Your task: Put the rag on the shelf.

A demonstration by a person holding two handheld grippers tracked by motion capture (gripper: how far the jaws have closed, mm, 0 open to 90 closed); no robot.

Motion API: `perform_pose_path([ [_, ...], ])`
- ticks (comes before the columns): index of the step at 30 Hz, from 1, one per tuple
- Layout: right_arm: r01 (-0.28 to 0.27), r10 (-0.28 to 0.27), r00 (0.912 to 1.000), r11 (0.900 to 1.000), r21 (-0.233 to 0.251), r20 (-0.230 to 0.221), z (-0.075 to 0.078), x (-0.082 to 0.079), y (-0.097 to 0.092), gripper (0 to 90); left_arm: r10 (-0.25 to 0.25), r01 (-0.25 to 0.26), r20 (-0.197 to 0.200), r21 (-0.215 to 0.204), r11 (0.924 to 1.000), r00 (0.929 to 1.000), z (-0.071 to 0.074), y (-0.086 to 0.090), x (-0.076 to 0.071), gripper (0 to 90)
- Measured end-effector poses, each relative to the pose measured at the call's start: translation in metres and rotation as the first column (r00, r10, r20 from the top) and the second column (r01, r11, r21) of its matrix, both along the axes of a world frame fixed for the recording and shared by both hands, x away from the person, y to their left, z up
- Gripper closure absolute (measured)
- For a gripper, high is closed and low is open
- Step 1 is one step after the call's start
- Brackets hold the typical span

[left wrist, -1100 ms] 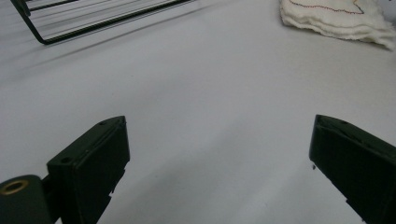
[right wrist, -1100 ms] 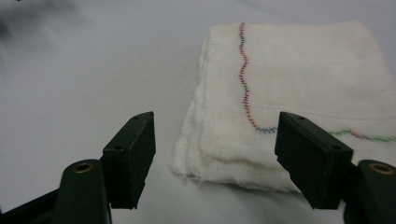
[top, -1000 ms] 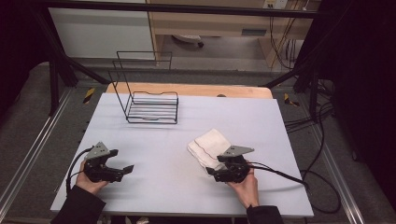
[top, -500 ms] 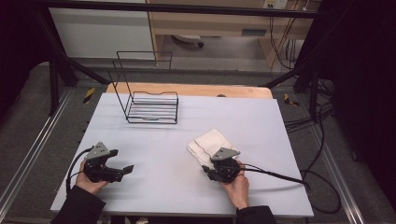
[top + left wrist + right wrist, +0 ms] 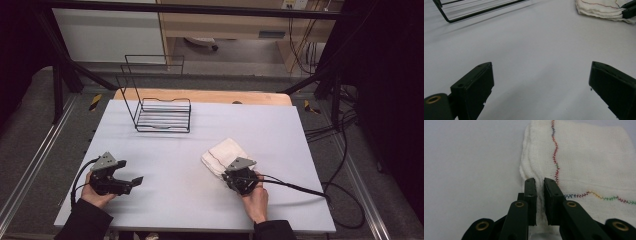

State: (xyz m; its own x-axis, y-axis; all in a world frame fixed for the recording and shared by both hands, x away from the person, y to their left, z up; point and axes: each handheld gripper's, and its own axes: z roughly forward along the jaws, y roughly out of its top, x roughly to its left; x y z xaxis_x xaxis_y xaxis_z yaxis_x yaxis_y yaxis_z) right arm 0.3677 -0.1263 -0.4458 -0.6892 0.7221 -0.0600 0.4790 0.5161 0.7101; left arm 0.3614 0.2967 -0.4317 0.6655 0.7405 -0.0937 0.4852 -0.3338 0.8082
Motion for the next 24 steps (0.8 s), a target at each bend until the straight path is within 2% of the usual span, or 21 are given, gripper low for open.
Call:
perform_pose_path([
  [2,-0.005,0.005,0.9999,1.0,0.0,-0.011,0.001,-0.001,-0.002,81.8,0.003,-0.003,-0.002,-0.007,1.0,1.0,0.001,-0.002,0.0,6.0],
  [6,-0.001,0.004,0.9993,0.9983,0.058,-0.036,0.0,0.0,-0.009,78.2,0.01,-0.01,-0.009,-0.014,0.9999,0.9999,0.006,-0.012,0.003,6.2],
  [7,-0.001,0.004,0.9993,0.9983,0.058,-0.036,0.0,0.0,-0.009,78.2,0.008,-0.008,-0.009,-0.008,0.9999,0.9999,0.008,-0.016,0.004,6.2],
  [8,-0.021,0.022,0.9994,0.9969,0.076,-0.025,0.002,0.0,-0.01,71.8,0.01,-0.011,-0.01,-0.01,0.9999,0.9999,0.011,-0.025,0.007,6.7],
  [9,-0.028,0.03,0.9994,0.9954,0.092,-0.015,0.005,-0.002,-0.012,65.6,0.01,-0.011,-0.01,-0.01,0.9999,0.9999,0.011,-0.025,0.007,6.8],
  [11,-0.036,0.033,0.9991,0.9919,0.122,0.025,0.011,-0.004,-0.017,55.6,0.01,-0.011,-0.023,-0.017,0.9998,0.9997,0.016,-0.04,0.012,7.9],
  [12,-0.028,0.024,0.9991,0.9893,0.143,0.036,0.014,-0.005,-0.021,46.7,0.01,-0.011,-0.023,-0.017,0.9998,0.9997,0.016,-0.04,0.012,8.1],
  [13,-0.028,0.024,0.9991,0.9893,0.143,0.036,0.014,-0.005,-0.021,46.7,0.008,-0.008,-0.027,-0.016,0.9998,0.9996,0.018,-0.046,0.014,8.1],
  [15,-0.006,0.0,0.9993,0.9835,0.181,0.036,0.017,-0.006,-0.031,37.6,0.002,-0.002,-0.031,-0.009,1.0,0.9995,0.019,-0.06,0.019,8.8],
  [16,0.016,-0.022,0.9994,0.9784,0.206,0.026,0.017,-0.006,-0.043,23.7,-0.005,0.005,-0.034,-0.004,1.0,0.9994,0.02,-0.068,0.022,9.4],
  [18,0.045,-0.049,0.9987,0.9762,0.212,0.013,0.016,-0.005,-0.056,18.7,-0.019,0.019,-0.036,0.012,0.9997,0.9992,0.021,-0.084,0.027,11.0],
  [19,0.045,-0.049,0.9987,0.9762,0.212,0.013,0.016,-0.005,-0.056,18.7,-0.022,0.023,-0.041,0.016,0.9996,0.9989,0.021,-0.093,0.03,11.0],
  [21,0.07,-0.073,0.9973,0.9729,0.22,0.007,0.014,-0.005,-0.073,11.7,-0.041,0.042,-0.049,0.027,0.9988,0.998,0.019,-0.11,0.037,13.3],
  [24,0.082,-0.086,0.9963,0.9705,0.227,0.008,0.013,-0.006,-0.083,8.1,-0.056,0.059,-0.067,0.038,0.9975,0.9962,0.016,-0.134,0.046,15.6],
])
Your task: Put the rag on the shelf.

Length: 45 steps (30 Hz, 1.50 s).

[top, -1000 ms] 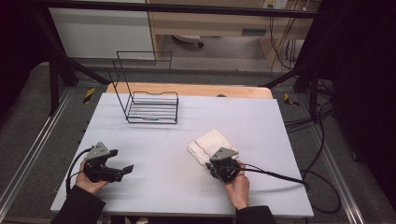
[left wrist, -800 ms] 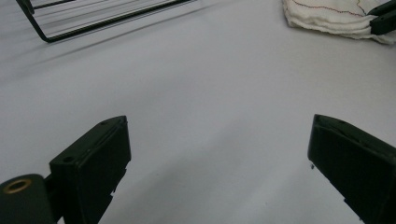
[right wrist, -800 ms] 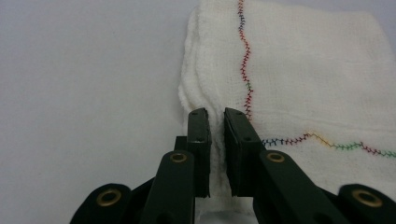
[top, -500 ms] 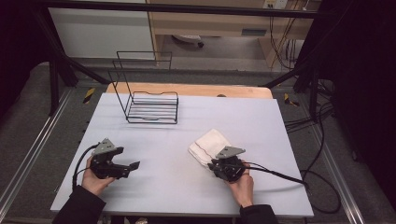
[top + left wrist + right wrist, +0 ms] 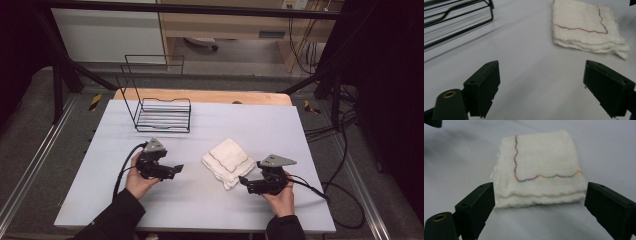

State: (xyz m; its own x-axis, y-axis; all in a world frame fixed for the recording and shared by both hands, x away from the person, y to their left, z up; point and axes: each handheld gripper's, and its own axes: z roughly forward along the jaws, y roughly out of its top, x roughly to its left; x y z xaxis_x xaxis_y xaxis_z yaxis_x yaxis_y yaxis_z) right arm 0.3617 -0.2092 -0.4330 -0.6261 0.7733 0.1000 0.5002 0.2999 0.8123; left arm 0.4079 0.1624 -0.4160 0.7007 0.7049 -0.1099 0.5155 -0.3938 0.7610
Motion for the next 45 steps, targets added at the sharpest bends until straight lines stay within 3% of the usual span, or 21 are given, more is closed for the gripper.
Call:
perform_pose_path([
  [3,0.012,-0.012,0.9999,0.9999,-0.011,0.001,-0.001,-0.004,-0.013,3.1,-0.007,0.007,-0.01,0.003,1.0,0.9999,-0.002,-0.019,0.009,20.1],
  [12,0.029,-0.029,0.9995,0.9996,-0.002,-0.009,-0.003,-0.005,-0.024,1.2,0.011,-0.01,-0.034,0.02,0.9998,0.9994,-0.01,-0.064,0.034,36.7],
  [15,0.034,-0.033,0.9993,0.9994,0.006,-0.015,-0.003,-0.005,-0.026,1.2,0.026,-0.023,-0.046,0.054,0.9983,0.9986,-0.017,-0.076,0.043,38.3],
  [17,0.034,-0.034,0.9993,0.9994,0.003,-0.013,-0.003,-0.005,-0.026,1.2,0.027,-0.024,-0.066,0.035,0.9991,0.9975,-0.02,-0.08,0.047,43.8],
  [19,0.032,-0.032,0.9994,0.9995,0.002,-0.016,-0.004,-0.005,-0.025,1.2,0.027,-0.025,-0.064,0.028,0.9993,0.9976,-0.022,-0.084,0.05,49.5],
  [22,0.029,-0.029,0.9994,0.9996,-0.003,-0.017,-0.004,-0.005,-0.025,1.3,0.022,-0.017,-0.087,0.052,0.9985,0.996,-0.028,-0.088,0.054,53.7],
  [28,0.031,-0.03,0.9993,0.9995,0.001,-0.019,-0.004,-0.005,-0.025,1.3,-0.013,0.016,-0.091,0.024,0.9996,0.9958,-0.032,-0.089,0.055,63.5],
  [35,0.025,-0.025,0.9995,0.9997,0.0,-0.021,-0.005,-0.003,-0.024,1.3,-0.039,0.04,-0.127,0.003,0.9992,0.9912,-0.032,-0.089,0.056,75.2],
  [38,0.026,-0.026,0.9994,0.9997,0.002,-0.025,-0.006,-0.003,-0.024,1.3,-0.035,0.035,-0.147,-0.003,0.9994,0.9886,-0.031,-0.09,0.056,80.0],
  [45,0.022,-0.022,0.9992,0.9997,0.004,-0.033,-0.006,-0.003,-0.023,1.4,-0.007,0.008,-0.135,0.004,1.0,0.9908,-0.025,-0.087,0.047,84.5],
])
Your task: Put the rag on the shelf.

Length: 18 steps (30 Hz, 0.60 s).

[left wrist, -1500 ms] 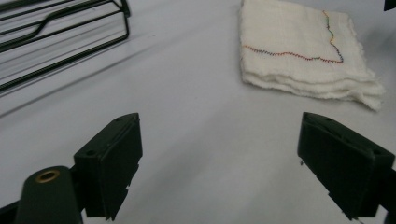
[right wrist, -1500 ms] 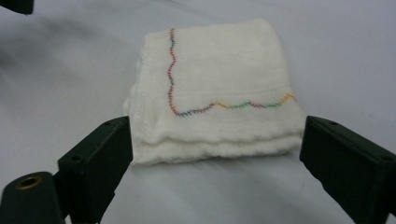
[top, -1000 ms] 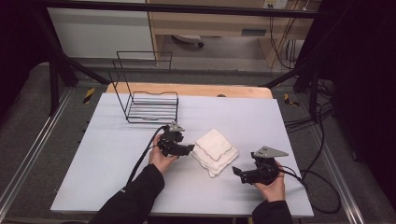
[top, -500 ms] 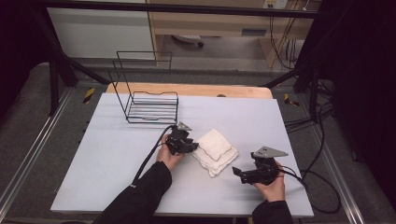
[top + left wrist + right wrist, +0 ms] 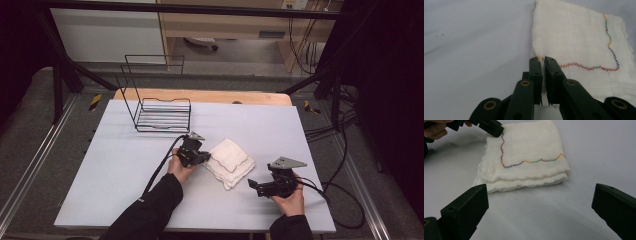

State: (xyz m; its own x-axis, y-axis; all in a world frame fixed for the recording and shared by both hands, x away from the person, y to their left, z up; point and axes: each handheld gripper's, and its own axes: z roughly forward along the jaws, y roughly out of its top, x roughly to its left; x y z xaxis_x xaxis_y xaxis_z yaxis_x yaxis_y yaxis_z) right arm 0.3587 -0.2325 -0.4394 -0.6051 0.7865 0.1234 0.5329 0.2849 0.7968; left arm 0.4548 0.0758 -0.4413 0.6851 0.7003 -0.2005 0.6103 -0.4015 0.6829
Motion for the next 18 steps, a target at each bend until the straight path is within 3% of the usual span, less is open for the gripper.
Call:
perform_pose_path([
  [3,-0.003,0.003,1.0,0.9999,0.012,-0.002,0.0,0.0,0.0,1.6,0.012,-0.012,-0.004,-0.015,0.9998,0.9999,0.006,0.006,-0.009,84.5],
  [8,-0.004,0.004,1.0,0.9997,0.025,-0.006,0.0,-0.001,0.001,2.0,0.017,-0.017,0.002,-0.002,0.9998,0.9998,0.013,0.016,-0.032,84.5],
  [18,-0.009,0.009,0.9999,0.9994,0.032,-0.009,-0.001,-0.001,0.002,2.5,0.023,-0.023,0.029,0.008,0.9997,0.9993,0.007,0.03,-0.074,84.3],
])
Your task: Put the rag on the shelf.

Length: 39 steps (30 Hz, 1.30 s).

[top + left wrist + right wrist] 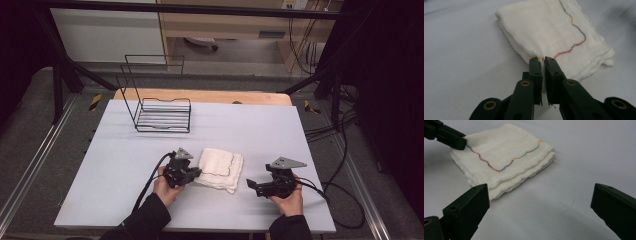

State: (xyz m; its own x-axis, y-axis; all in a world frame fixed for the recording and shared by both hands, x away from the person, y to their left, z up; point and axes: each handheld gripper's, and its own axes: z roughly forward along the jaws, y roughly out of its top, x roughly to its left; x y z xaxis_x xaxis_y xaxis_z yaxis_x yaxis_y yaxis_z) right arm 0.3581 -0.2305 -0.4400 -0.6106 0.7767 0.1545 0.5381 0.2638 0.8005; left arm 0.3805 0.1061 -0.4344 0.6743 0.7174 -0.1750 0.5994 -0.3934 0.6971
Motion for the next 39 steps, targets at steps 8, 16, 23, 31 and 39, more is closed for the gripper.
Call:
perform_pose_path([
  [8,-0.003,0.003,1.0,1.0,0.005,-0.001,-0.001,-0.001,0.001,2.8,0.029,-0.029,-0.017,-0.018,0.9994,0.9994,-0.001,0.015,-0.021,84.1],
  [16,-0.005,0.005,1.0,1.0,0.003,-0.001,-0.001,-0.001,0.003,2.7,0.009,-0.008,0.022,-0.023,0.9997,0.9997,0.002,0.025,-0.015,65.5],
  [23,-0.006,0.006,1.0,1.0,0.0,0.005,-0.002,-0.001,0.003,2.3,0.027,-0.029,0.098,0.021,0.9993,0.9948,0.017,0.029,0.019,39.3],
  [31,-0.007,0.007,1.0,1.0,-0.002,0.005,-0.001,-0.001,0.003,1.9,0.06,-0.062,0.046,0.032,0.9976,0.9971,0.011,0.016,0.058,26.5],
  [39,-0.009,0.009,1.0,1.0,-0.002,0.004,-0.001,-0.001,0.003,1.8,0.078,-0.079,0.021,0.047,0.9957,0.9967,-0.005,0.011,0.071,44.7],
])
